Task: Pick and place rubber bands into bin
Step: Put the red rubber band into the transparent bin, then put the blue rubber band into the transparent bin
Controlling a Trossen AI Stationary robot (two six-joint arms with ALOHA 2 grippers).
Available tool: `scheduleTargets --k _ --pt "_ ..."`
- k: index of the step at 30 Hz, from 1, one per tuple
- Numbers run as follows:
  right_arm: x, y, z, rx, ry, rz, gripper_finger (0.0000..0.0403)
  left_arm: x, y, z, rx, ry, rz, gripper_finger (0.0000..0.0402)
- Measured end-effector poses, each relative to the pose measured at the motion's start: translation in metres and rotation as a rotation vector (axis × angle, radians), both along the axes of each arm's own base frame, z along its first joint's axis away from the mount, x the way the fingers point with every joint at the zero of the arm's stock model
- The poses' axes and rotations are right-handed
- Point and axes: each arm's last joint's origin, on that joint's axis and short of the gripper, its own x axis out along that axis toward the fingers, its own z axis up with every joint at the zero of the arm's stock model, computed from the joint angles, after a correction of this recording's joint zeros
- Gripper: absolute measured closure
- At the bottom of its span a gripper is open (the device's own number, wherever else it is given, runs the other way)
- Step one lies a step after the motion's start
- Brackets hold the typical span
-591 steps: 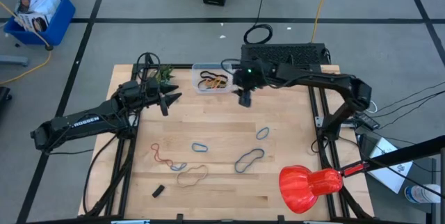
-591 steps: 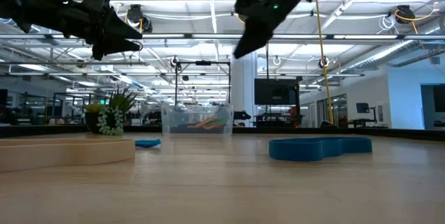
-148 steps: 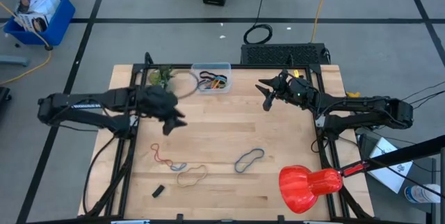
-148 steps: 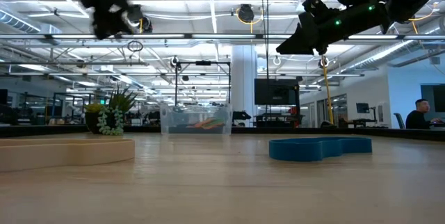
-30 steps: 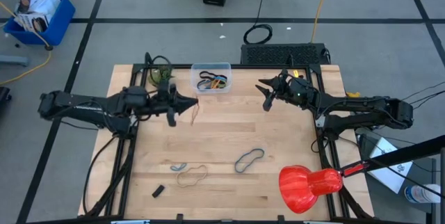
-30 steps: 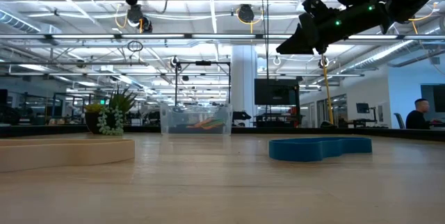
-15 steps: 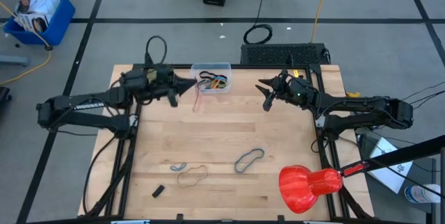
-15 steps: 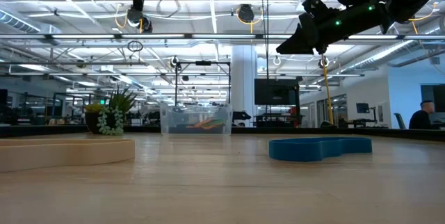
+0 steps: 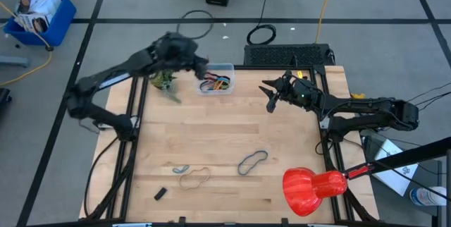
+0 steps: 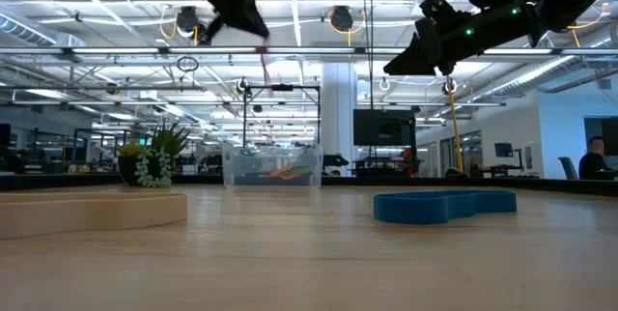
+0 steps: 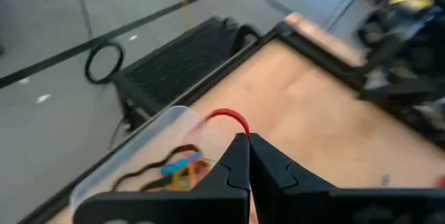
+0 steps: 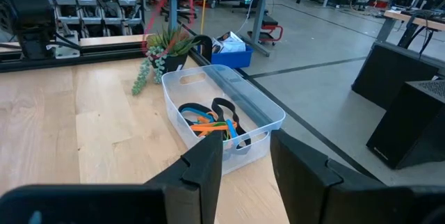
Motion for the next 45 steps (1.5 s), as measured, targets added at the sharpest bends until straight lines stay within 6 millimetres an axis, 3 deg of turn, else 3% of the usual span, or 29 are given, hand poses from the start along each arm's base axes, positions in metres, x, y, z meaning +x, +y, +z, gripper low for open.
scheduleTargets --k 5,11,16,20,25,35,39,45 --pt "0.0 0.0 0.0 0.0 0.0 0.0 0.0287 0.028 0.034 -0.034 -0.042 0.11 0.025 0.0401" --pt "0.0 0.0 0.0 0.0 0.0 0.0 0.0287 0.049 0.064 -0.095 -0.147 0.262 0.059 0.0401" --pt "0.0 0.0 0.0 0.0 0.0 0.0 0.0287 0.064 0.073 -0.139 -0.22 0.359 0.047 0.0401" --pt "0.0 0.0 0.0 0.0 0.0 0.0 0.0287 0.072 0.074 -0.16 -0.267 0.393 0.02 0.04" --pt "0.0 0.0 0.0 0.0 0.001 0.0 0.0287 0.076 0.073 -0.172 -0.291 0.415 0.016 0.0397" --pt "0.0 0.0 0.0 0.0 0.001 0.0 0.0287 0.079 0.069 -0.172 -0.289 0.409 0.015 0.039" --pt "0.0 0.0 0.0 0.0 0.001 0.0 0.0287 0.08 0.068 -0.172 -0.299 0.403 0.04 0.0353" --pt "0.0 0.0 0.0 0.0 0.001 0.0 0.0287 0.081 0.067 -0.172 -0.247 0.427 -0.021 0.0264"
